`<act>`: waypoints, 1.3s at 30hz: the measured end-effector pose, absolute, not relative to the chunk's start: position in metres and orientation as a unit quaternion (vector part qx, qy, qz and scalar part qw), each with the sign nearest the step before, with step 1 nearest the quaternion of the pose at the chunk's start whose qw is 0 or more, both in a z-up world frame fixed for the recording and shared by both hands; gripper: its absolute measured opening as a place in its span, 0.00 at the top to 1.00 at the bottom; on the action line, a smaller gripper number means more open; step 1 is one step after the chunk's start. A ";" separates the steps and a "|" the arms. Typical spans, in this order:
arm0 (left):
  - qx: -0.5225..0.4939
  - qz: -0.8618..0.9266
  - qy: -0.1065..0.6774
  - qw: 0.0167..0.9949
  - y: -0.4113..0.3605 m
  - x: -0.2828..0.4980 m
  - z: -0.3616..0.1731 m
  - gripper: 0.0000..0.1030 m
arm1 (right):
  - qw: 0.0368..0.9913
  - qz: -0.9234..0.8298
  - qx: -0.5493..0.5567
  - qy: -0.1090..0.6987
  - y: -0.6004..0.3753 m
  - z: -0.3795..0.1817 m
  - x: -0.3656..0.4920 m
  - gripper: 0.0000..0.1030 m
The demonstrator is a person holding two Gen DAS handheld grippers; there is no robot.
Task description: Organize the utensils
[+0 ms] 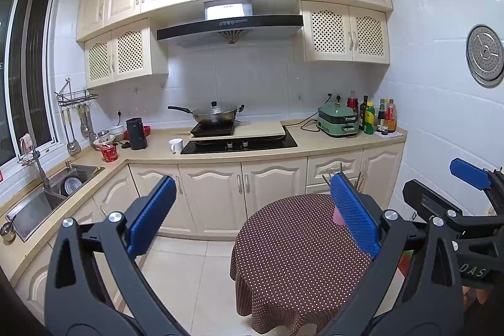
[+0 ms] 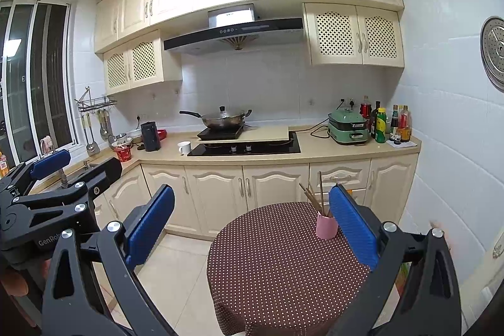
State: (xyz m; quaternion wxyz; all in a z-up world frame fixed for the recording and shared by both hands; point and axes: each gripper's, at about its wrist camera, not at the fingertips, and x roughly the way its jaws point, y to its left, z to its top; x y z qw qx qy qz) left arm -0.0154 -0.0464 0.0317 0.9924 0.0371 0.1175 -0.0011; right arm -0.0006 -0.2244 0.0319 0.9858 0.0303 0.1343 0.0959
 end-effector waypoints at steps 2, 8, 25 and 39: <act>0.038 -0.002 0.118 0.992 -0.047 -0.014 0.030 0.06 | 0.986 0.095 0.031 0.135 -0.224 0.032 0.000 0.08; 0.041 -0.002 0.121 0.992 -0.045 -0.010 0.027 0.06 | 0.985 0.094 0.034 0.141 -0.224 0.029 0.004 0.08; 0.049 -0.008 0.132 0.990 -0.047 0.010 0.017 0.06 | 0.983 0.085 0.040 0.156 -0.224 0.018 0.017 0.08; 0.057 -0.014 0.153 0.987 -0.046 0.051 0.004 0.06 | 0.980 0.076 0.047 0.178 -0.222 0.007 0.051 0.08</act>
